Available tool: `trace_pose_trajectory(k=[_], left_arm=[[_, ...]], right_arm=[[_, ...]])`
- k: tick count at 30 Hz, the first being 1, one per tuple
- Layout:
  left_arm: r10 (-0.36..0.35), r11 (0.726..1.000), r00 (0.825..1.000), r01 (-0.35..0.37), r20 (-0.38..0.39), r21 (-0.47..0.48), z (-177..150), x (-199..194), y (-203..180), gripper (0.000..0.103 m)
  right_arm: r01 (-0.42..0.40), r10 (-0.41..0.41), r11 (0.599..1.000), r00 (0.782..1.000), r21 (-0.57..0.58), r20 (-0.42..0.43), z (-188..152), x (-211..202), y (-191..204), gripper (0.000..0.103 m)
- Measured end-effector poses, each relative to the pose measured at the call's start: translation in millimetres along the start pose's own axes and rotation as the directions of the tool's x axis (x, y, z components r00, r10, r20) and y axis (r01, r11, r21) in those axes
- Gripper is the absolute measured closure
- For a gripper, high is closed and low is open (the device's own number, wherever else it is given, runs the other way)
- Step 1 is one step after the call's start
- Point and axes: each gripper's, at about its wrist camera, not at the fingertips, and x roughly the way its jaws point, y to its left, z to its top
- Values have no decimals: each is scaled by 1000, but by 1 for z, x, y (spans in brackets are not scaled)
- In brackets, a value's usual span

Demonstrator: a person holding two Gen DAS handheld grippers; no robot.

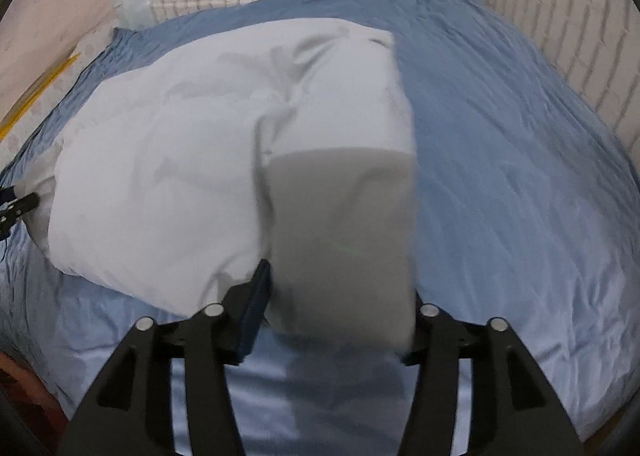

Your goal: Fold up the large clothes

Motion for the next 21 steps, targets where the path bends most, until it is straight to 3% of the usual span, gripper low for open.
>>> trace_pose_trajectory(k=[2,5,6,8,9,10,12,16,18,21], left_arm=[[34,999,999,-33,15,-12,-6,-9,8,20],[59,997,998,-59,11,-54,-11,-20,20,20],[59,996,998,-58,17,-60,-16,-34,38,21],[74,996,997,-72,29,-61,-18,-37,39,25],[76,996,997,-74,28,-59,-17,-36,36,32],[72,996,997,-71,15,-55,-15,-31,31,39],[75,996,997,-75,-12,-46,-17,-19,31,45],[120,992,989,-124,-90,-36,-19,27,31,52],[158,987,980,-161,-117,-18,-25,47,33,52],[139,990,982,-143,-129,-20,-28,61,34,52]], right_arm=[[40,-40,999,998,8,42,-12,-14,-12,26],[46,-54,996,993,77,103,-15,-34,-25,26],[60,-68,995,992,75,108,-12,-37,-23,26],[117,-121,992,987,37,109,-6,-37,-10,29],[122,-124,992,987,26,106,-3,-35,-2,40],[131,-133,991,986,26,100,-1,-31,5,61],[147,-149,988,985,39,82,5,-22,14,79],[298,-298,954,954,-20,-28,2,30,12,83],[262,-259,965,962,24,-83,-4,52,-2,84],[260,-256,965,960,24,-110,3,72,-2,87]])
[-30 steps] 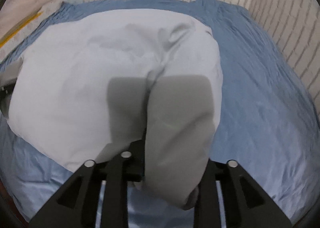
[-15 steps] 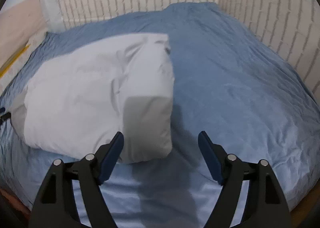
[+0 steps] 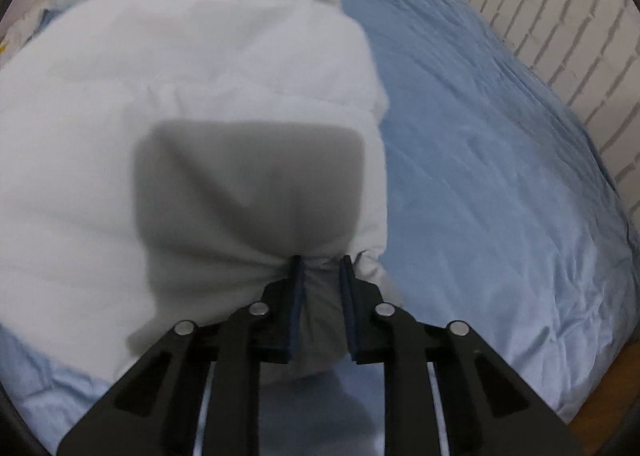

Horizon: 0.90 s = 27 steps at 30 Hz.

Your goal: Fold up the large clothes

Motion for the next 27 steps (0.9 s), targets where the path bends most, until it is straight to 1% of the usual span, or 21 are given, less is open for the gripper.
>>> trace_pose_trajectory(k=[1,3,5,7,8,9,10,11,12,13,15,16,17,19,20,21,22,23,24,26,27], left_arm=[[-1,1000,1000,1,2,-3,1,-1,1,53],[-29,999,1000,29,-1,-27,2,-7,9,55],[-48,998,999,48,6,-48,-2,-19,24,55],[-53,996,998,55,36,-69,-4,-36,39,49],[-44,996,998,48,54,-72,-6,-45,45,47],[-35,996,997,41,75,-74,-5,-58,53,38],[-28,996,995,35,96,-78,-4,-67,58,28],[-13,996,992,24,129,-87,-6,-82,67,23],[-5,995,988,20,154,-95,-7,-93,72,16],[-1,994,984,20,177,-104,-9,-104,80,11],[19,991,974,10,224,-130,-16,-131,100,7],[25,990,971,9,239,-142,-17,-141,109,6],[28,988,968,11,249,-152,-14,-148,116,6],[45,983,960,6,276,-181,-22,-171,138,6],[71,980,954,-13,292,-198,-27,-186,150,6],[89,978,950,-27,300,-205,-23,-196,159,6],[107,976,945,-40,309,-214,-34,-210,170,6],[125,972,936,-50,328,-230,-40,-225,179,5],[131,970,933,-50,336,-239,-44,-238,187,3],[135,965,926,-42,353,-260,-59,-262,197,3],[132,962,921,-30,367,-271,-66,-275,201,3]], right_arm=[[13,-13,1000,1000,-14,-6,5,2,5,90],[23,-23,1000,1000,-9,-13,10,0,8,91],[20,-20,1000,1000,23,14,11,-18,5,91],[-39,32,996,996,76,83,5,-48,1,91],[-58,47,994,993,92,112,4,-60,0,90],[-79,64,991,987,105,145,2,-74,0,88],[-103,82,988,979,111,184,0,-92,2,78],[-115,90,987,974,111,210,0,-103,7,71],[-127,98,986,966,110,238,-1,-115,11,57],[-150,116,983,953,102,278,-3,-131,18,51],[-175,138,981,936,88,323,-9,-151,31,51],[-186,149,979,930,82,337,-9,-158,36,51],[-202,163,977,918,73,360,-10,-168,44,51],[-230,192,972,896,48,401,-13,-189,61,49],[-236,200,971,889,37,412,-15,-196,67,49],[-242,210,970,879,22,429,-20,-208,77,48],[-249,222,969,865,0,451,-22,-221,87,45],[-251,228,968,856,-13,463,-22,-228,91,44],[-250,232,968,847,-26,478,-26,-238,98,42],[-251,238,967,830,-42,505,-33,-259,110,42],[-256,243,965,815,-48,525,-38,-271,115,41]])
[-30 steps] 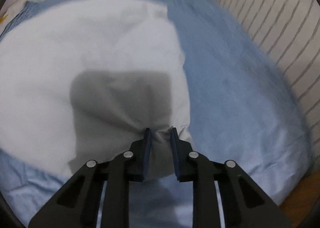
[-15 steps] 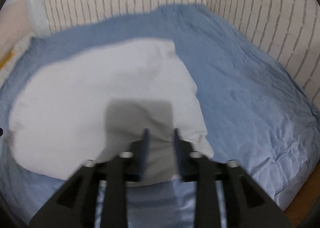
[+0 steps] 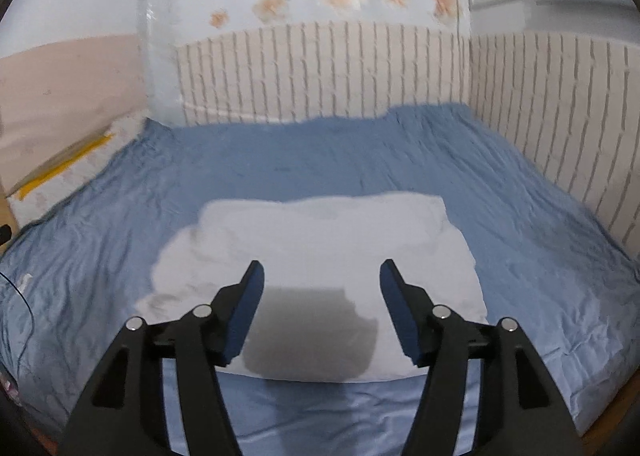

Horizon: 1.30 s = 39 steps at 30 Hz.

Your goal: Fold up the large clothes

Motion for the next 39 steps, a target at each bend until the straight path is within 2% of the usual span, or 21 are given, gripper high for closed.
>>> trace_pose_trajectory(k=[2,6,13,15,18,22,28,39], left_arm=[[-13,1000,1000,14,20,-24,-1,-26,17,3],[-49,997,998,51,41,-52,-4,-61,23,3],[-59,998,996,60,74,-20,-24,-101,-9,3],[-51,999,994,52,94,-9,-27,-116,-14,3],[-20,1000,992,19,124,10,-25,-137,-20,3],[-11,1000,987,11,162,-2,-21,-163,-15,3],[-40,999,990,43,139,-18,-24,-163,-15,3],[-19,1000,987,20,158,-5,-24,-161,-18,3]], right_arm=[[-4,4,1000,999,-4,35,-2,-22,14,38],[-9,9,1000,997,0,74,-10,-57,31,29],[-20,18,1000,995,21,95,-37,-111,51,5],[-18,17,1000,995,15,102,-40,-121,55,2],[-17,16,1000,993,6,116,-39,-135,60,2],[-14,14,1000,990,-2,142,-36,-154,64,2],[7,-6,1000,988,-7,157,-35,-164,66,2],[29,-26,1000,987,-11,158,-35,-164,62,2]])
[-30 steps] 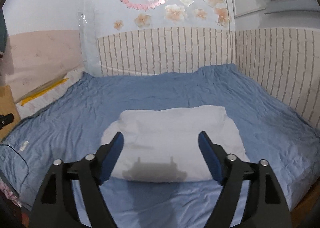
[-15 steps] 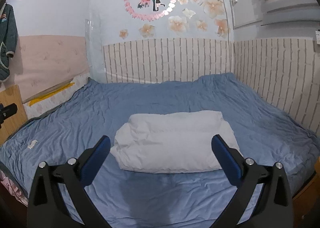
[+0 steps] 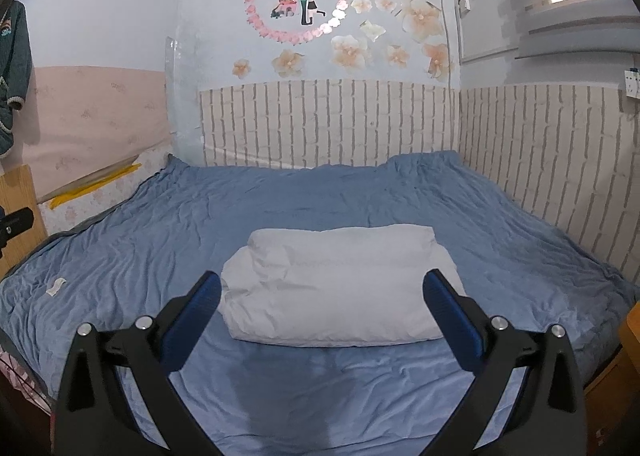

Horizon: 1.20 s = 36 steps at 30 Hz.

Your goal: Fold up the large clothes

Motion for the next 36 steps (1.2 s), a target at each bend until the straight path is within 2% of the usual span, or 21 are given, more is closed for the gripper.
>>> trace_pose_trajectory(k=[13,20,36], left_arm=[[-20,1000,1000,20,11,12,0,4,0,3],[19,999,999,-20,25,46,-3,8,-5,3],[32,999,999,-32,31,-1,-4,7,9,3]], right_arm=[[17,-17,1000,1000,0,5,-1,-4,-1,2],[26,-26,1000,1000,-7,0,1,-5,-4,2],[41,-41,999,999,-14,-3,0,-5,-10,2]])
